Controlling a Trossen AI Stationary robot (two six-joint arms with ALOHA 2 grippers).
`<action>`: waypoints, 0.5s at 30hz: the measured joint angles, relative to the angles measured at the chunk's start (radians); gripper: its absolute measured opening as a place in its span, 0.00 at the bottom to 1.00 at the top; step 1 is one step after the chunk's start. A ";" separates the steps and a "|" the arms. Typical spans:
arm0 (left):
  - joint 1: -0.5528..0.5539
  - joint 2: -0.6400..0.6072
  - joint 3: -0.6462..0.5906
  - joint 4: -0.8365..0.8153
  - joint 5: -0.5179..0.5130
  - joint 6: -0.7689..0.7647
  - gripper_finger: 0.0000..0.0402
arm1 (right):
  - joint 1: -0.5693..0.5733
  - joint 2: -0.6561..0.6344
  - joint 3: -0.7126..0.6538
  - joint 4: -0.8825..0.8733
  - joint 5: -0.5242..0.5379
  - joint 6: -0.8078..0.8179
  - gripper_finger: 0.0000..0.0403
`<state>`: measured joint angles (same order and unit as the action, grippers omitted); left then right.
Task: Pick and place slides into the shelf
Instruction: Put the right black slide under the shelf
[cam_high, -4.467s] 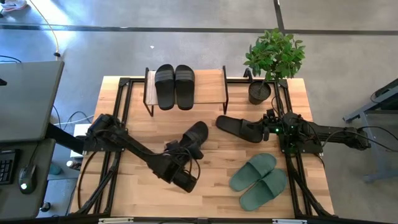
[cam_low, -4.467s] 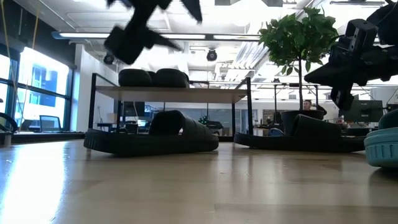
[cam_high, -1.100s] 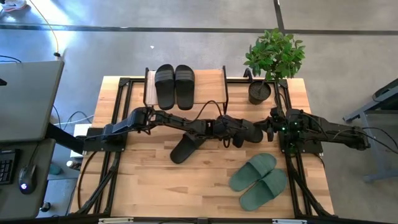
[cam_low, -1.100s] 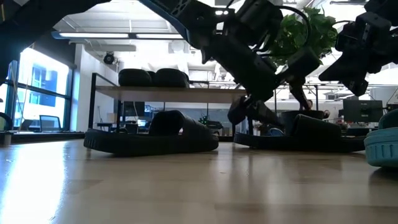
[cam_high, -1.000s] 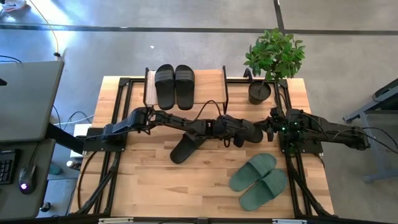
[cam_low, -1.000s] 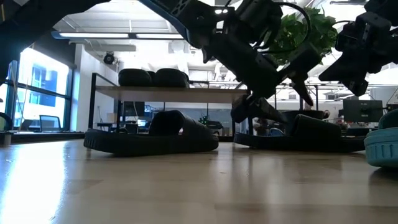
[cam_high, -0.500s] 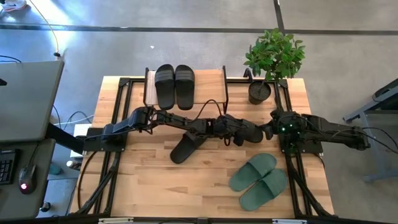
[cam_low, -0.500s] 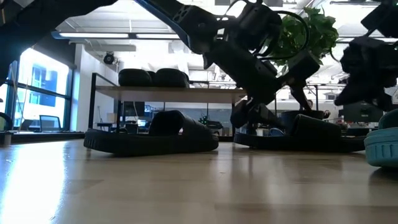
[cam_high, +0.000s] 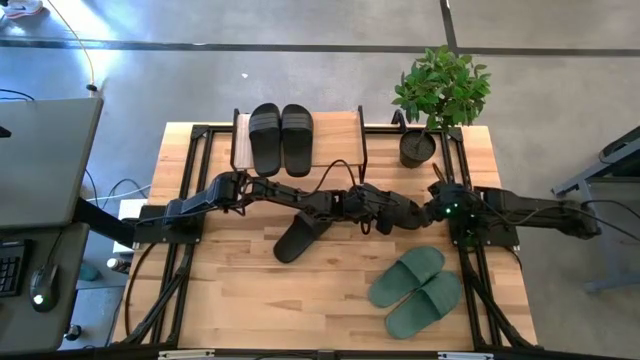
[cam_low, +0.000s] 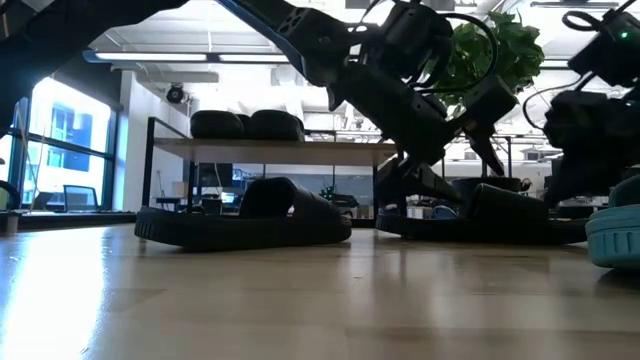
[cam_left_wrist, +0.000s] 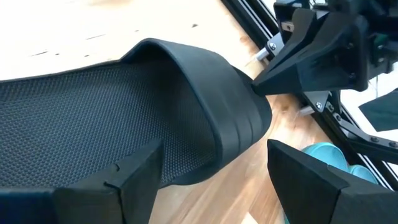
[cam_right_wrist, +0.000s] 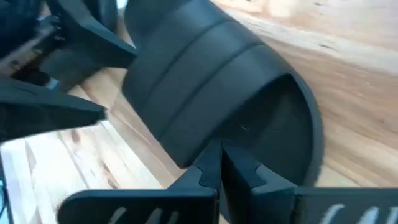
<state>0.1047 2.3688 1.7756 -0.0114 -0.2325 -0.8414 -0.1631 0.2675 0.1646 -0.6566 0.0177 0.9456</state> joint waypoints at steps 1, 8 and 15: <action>0.000 0.000 0.000 0.000 0.000 0.000 0.66 | 0.000 0.012 0.000 0.012 -0.001 0.000 0.00; 0.000 0.000 0.000 -0.006 -0.001 0.004 0.66 | 0.000 0.151 0.000 0.070 -0.019 -0.005 0.00; 0.000 0.000 0.000 -0.006 -0.003 0.004 0.66 | 0.000 0.300 0.000 0.255 -0.030 -0.022 0.00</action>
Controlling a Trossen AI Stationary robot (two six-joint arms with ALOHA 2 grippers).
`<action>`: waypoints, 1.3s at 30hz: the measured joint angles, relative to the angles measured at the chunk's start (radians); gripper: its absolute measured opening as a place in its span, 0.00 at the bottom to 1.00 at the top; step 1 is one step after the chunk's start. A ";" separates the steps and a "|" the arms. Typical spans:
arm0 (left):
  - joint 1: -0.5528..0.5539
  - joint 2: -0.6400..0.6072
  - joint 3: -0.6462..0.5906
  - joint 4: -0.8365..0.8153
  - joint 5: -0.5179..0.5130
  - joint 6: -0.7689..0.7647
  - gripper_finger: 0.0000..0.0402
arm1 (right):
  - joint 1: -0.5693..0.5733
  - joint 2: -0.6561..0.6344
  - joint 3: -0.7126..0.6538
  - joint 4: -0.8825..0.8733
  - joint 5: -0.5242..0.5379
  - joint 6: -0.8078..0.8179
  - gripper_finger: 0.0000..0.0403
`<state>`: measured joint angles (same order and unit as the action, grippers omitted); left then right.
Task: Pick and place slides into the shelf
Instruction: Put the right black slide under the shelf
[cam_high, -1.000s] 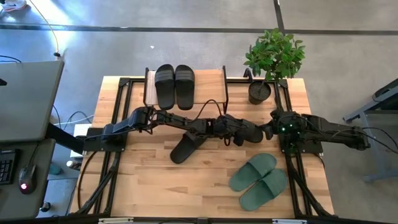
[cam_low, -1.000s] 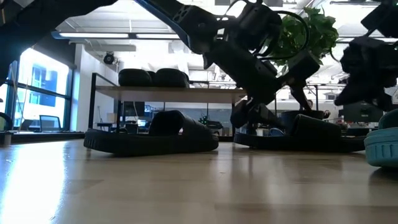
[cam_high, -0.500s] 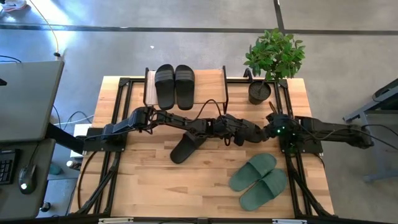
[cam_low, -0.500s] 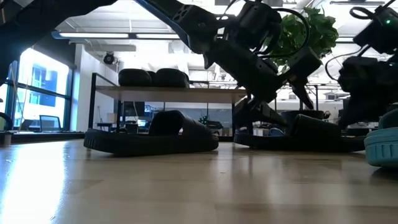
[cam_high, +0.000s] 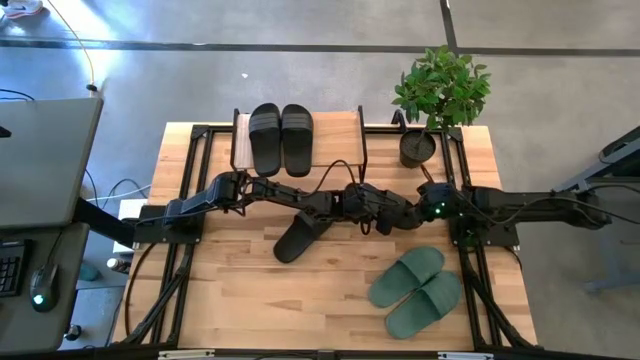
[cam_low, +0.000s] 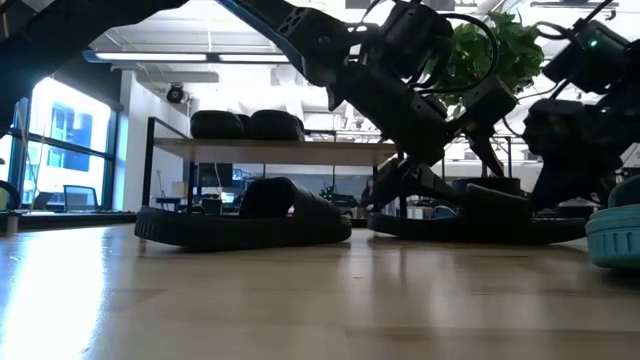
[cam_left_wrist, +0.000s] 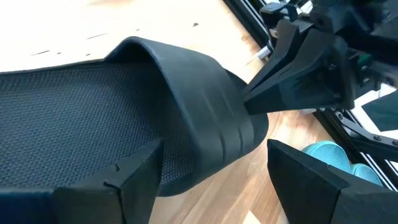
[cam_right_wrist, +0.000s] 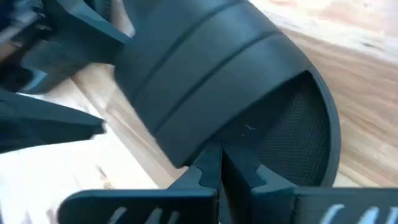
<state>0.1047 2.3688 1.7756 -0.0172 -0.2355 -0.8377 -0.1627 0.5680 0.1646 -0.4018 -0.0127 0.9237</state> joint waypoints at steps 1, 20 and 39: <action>0.000 0.000 0.000 -0.001 0.000 0.000 0.66 | 0.000 0.019 0.000 0.002 0.000 0.000 0.00; 0.000 0.042 0.000 0.066 0.108 -0.004 0.41 | 0.000 0.074 0.000 0.071 0.009 -0.034 0.00; 0.000 0.041 0.000 0.085 0.173 -0.042 0.07 | 0.000 0.071 0.005 0.067 -0.027 -0.034 0.00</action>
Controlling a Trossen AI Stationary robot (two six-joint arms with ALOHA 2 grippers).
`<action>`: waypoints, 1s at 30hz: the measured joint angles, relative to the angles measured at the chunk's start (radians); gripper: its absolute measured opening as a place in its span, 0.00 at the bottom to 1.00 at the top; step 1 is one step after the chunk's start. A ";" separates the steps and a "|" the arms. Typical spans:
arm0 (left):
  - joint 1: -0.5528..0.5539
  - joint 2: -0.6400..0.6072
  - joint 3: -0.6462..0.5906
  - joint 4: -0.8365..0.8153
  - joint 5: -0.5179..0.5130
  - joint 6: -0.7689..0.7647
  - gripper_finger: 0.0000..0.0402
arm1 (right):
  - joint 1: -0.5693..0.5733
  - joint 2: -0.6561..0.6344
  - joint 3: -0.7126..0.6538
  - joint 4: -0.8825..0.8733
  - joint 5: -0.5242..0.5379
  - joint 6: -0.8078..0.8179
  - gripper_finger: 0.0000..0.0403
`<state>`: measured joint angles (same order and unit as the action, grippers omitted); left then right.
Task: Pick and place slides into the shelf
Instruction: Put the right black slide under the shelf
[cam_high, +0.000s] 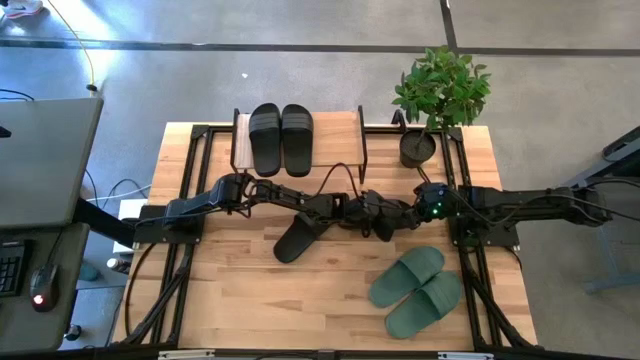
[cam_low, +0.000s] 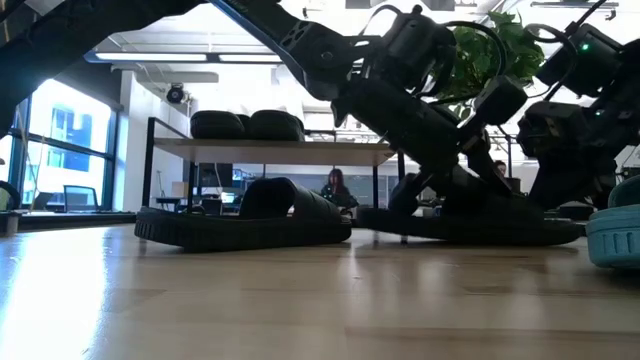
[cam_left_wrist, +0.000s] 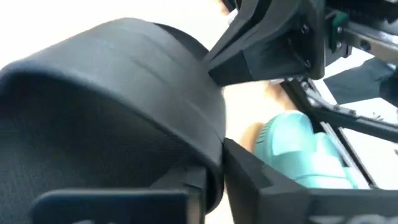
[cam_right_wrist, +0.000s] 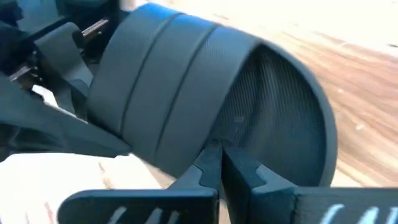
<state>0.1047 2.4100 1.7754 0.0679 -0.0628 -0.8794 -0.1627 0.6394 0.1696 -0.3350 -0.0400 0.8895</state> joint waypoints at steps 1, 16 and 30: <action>0.000 0.000 0.000 0.005 0.007 -0.011 0.04 | 0.000 0.000 0.009 -0.008 -0.007 0.000 0.00; 0.000 0.001 0.160 0.057 0.013 -0.085 0.01 | 0.000 -0.032 0.410 -0.640 0.200 -0.139 0.00; -0.048 -0.027 0.547 -0.345 -0.188 0.175 0.00 | 0.002 -0.307 0.566 -0.744 0.319 -0.168 0.00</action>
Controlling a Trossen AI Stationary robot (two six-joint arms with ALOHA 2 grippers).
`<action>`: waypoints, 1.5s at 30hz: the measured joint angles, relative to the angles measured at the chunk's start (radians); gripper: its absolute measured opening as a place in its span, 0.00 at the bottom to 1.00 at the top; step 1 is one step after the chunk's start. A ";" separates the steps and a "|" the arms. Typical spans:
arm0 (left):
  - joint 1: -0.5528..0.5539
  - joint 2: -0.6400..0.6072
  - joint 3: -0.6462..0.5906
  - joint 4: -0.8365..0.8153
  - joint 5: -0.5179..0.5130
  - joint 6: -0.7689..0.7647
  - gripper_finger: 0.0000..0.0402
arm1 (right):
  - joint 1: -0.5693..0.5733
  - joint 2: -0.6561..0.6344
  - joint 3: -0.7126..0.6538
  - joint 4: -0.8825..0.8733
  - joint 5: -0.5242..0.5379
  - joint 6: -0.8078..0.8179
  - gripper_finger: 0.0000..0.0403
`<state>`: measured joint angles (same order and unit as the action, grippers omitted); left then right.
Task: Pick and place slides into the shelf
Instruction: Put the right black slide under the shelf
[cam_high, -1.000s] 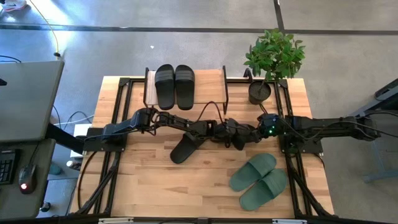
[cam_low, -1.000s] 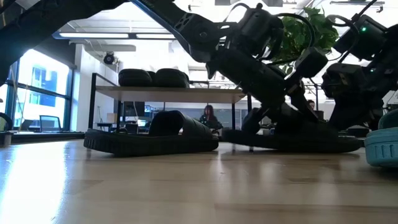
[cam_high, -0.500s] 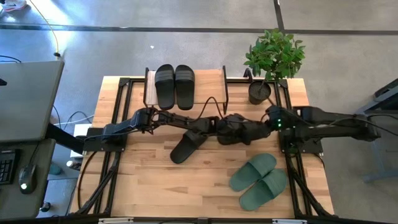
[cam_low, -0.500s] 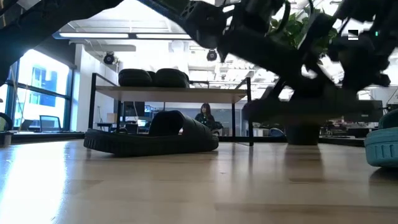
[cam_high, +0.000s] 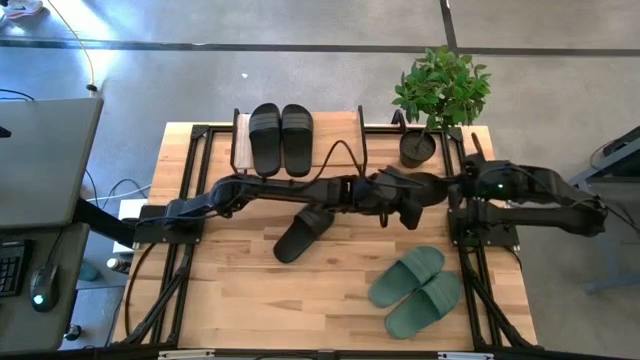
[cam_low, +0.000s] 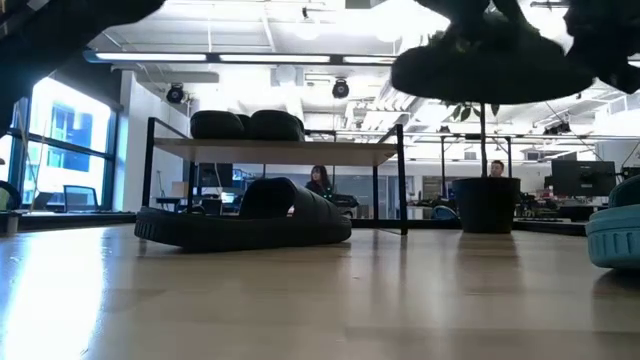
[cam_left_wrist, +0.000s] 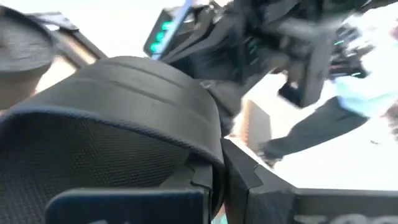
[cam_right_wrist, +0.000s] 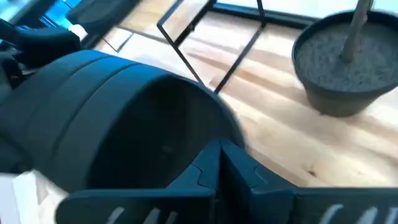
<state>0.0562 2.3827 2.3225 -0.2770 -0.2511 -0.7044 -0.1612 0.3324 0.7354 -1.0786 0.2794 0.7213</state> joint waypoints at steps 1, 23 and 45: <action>-0.007 -0.006 -0.006 -0.023 -0.019 0.002 0.00 | 0.000 -0.020 -0.002 -0.003 0.001 -0.017 0.00; -0.241 -0.414 -0.003 -0.693 -0.651 -0.021 0.00 | -0.002 -0.097 -0.005 -0.040 0.026 -0.074 0.00; -0.494 -0.557 -0.482 -1.294 -0.938 -1.198 0.00 | -0.002 -0.097 -0.005 -0.038 -0.034 -0.048 0.00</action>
<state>-0.4375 1.8259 1.8406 -1.5709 -1.1888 -1.9026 -0.1631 0.2352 0.7303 -1.1168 0.2450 0.6730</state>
